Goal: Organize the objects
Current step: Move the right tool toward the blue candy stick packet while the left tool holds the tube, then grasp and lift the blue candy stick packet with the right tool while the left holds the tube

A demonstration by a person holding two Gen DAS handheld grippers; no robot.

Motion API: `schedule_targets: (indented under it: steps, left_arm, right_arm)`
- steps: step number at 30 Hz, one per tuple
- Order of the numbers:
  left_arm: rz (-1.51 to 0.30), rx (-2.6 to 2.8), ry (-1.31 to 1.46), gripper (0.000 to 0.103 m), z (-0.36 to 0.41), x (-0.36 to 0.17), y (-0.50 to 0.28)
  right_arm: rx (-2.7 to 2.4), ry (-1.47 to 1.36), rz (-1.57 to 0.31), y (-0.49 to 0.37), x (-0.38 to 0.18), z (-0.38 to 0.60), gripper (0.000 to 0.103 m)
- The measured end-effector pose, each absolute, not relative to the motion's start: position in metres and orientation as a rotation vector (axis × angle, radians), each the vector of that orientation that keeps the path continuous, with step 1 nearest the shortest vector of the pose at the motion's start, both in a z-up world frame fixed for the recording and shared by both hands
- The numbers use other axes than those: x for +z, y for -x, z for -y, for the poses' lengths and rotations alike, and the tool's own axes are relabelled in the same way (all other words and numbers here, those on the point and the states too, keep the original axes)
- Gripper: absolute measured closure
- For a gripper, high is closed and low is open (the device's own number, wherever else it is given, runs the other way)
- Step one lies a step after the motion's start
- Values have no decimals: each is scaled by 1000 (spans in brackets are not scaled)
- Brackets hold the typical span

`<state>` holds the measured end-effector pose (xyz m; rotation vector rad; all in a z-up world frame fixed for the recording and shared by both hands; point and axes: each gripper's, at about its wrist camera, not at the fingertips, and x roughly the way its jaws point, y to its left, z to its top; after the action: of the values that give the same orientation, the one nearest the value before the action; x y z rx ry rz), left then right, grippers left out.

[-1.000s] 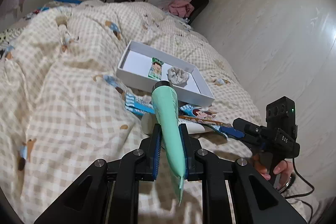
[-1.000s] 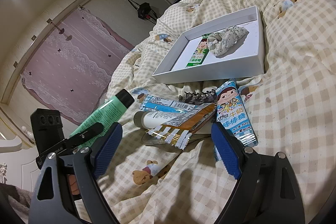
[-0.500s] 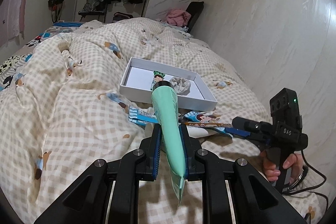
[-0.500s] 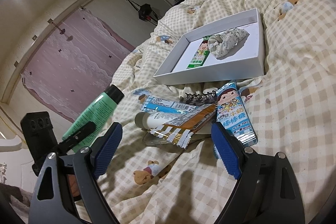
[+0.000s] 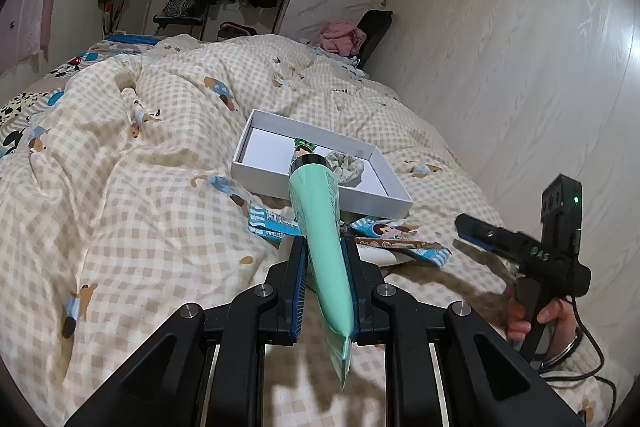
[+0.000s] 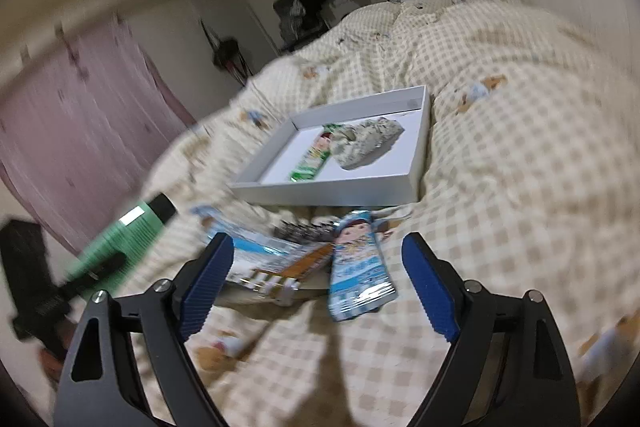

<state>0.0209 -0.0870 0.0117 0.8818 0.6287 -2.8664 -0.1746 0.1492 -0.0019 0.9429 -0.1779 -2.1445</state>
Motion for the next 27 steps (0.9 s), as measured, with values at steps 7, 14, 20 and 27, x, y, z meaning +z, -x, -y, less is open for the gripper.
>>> schedule_targets:
  steps: [7,14,20,27]
  left_arm:
    - [-652,-2859,-901,88,90,8,-17]
    - [-634,-2858,-925,88,86,7,-12]
    - [-619,-2844,-961,88,84,4,-8]
    - [-614,-2835,-972,88,83,4,-7]
  right_arm:
    - [-2208,-983,-174,161,-2,-141,45]
    - [-2143,-1111,-255,181,-21,-127,45]
    - [-2042,-1187,-321,218,-21,-96,45]
    - [-1918,-1346,-408,252,-46,-56,51]
